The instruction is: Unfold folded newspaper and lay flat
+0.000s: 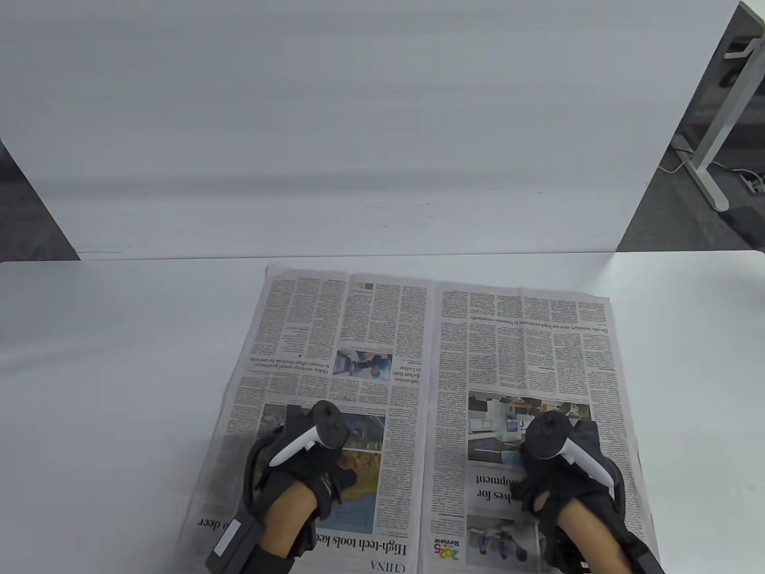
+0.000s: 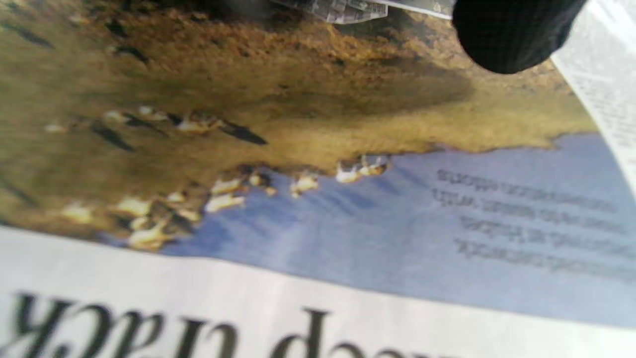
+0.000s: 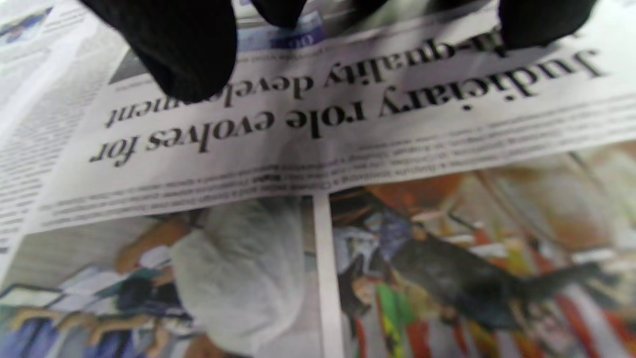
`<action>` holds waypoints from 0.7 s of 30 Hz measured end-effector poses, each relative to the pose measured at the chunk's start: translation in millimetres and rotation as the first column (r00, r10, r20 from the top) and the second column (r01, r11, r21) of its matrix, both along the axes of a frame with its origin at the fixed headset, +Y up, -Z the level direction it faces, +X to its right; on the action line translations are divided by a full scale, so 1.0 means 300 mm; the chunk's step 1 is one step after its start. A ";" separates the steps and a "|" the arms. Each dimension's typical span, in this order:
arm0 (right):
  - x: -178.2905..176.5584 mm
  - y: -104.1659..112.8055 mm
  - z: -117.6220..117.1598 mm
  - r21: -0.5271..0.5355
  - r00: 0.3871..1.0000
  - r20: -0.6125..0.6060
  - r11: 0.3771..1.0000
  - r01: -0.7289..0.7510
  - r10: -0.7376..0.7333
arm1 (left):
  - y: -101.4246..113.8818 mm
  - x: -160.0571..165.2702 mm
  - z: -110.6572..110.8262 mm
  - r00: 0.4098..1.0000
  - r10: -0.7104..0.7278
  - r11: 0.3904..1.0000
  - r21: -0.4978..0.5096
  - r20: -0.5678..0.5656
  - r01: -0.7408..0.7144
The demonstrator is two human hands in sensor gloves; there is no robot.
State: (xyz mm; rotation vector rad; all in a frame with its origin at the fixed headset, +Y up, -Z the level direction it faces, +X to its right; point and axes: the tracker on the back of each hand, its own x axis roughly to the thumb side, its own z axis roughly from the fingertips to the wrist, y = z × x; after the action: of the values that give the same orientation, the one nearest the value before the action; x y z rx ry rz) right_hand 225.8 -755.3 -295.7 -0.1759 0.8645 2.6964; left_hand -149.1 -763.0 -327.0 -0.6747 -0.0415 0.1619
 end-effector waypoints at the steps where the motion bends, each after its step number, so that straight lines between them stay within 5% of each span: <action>1: 0.004 -0.004 -0.004 0.004 1.000 0.005 1.000 -0.005 0.005 | -0.003 0.005 0.005 1.000 -0.002 1.000 -0.005 -0.011 0.001; 21: 0.076 -0.062 -0.127 0.078 0.995 0.078 0.995 0.060 -0.067 | -0.023 0.067 -0.027 0.993 -0.107 0.993 0.043 -0.047 0.109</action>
State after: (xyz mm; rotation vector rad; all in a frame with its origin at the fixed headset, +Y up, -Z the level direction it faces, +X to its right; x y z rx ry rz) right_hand 248.5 -773.9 -333.7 -0.2351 0.7307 2.6381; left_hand -129.0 -770.0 -335.1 -0.6266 0.0341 0.0716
